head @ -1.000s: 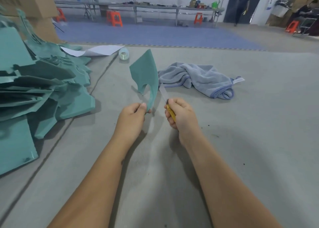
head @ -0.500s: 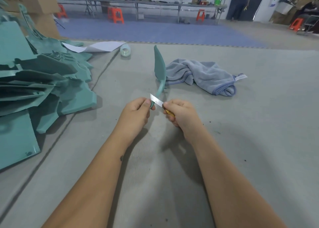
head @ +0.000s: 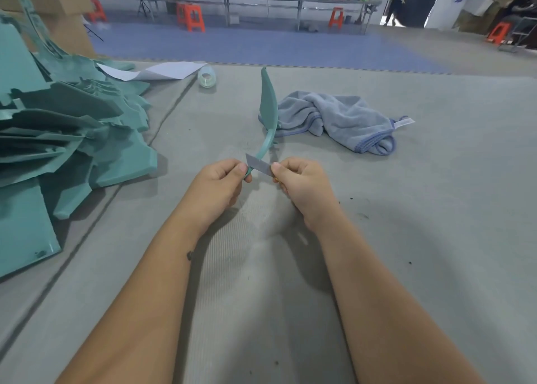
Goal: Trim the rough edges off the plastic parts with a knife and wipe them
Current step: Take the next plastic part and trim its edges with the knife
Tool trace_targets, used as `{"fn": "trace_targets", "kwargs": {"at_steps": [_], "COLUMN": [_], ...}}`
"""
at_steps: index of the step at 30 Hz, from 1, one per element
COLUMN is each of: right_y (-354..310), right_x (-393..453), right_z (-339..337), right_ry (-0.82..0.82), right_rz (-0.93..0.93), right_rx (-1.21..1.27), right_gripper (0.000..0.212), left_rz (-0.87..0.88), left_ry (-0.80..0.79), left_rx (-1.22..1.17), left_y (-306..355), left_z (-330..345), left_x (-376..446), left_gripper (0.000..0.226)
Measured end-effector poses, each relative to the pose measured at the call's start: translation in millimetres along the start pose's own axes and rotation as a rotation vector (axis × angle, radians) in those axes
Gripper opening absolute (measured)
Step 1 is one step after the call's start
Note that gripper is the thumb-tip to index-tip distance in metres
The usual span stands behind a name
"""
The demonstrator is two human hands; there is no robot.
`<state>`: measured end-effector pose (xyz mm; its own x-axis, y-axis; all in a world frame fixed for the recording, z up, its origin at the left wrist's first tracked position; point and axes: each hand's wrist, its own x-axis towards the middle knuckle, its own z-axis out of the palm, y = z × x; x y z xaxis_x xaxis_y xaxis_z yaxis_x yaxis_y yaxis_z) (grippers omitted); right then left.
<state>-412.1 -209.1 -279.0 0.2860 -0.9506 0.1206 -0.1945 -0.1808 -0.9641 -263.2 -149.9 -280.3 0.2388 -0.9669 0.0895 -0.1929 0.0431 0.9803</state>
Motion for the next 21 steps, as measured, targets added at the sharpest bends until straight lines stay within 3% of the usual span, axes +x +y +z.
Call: {"fn": "trace_targets", "kwargs": {"at_steps": [6,10,14,19,21], "right_y": [5.5,7.3,7.2,5.9,5.7], "right_x": [9.7,14.0,16.1,8.1,6.3], "right_z": [-5.1,-10.9,-16.3,-9.9,-3.7], "right_ry": [0.154,0.187,0.241,-0.118,-0.149], "right_rz": [0.030,0.020,0.035,-0.054,-0.081], "right_rx": [0.072,0.095,0.163,0.138,0.022], "right_gripper": [0.034,0.044,0.038,0.036,0.037], "left_rz": [-0.009,0.013,0.012,-0.026,-0.035], "left_ry": [-0.034,-0.056,-0.067,-0.077,-0.090], "left_rx": [0.072,0.162,0.227,0.083,0.038], "left_y": [-0.2,0.7,1.8,4.6,5.7], "left_z": [-2.7,-1.9,-3.4,-3.6,-5.2], "left_x": [-3.3,-5.6,-5.9,-6.7,-7.4], "left_gripper": [0.032,0.031,0.031,0.033,0.032]}}
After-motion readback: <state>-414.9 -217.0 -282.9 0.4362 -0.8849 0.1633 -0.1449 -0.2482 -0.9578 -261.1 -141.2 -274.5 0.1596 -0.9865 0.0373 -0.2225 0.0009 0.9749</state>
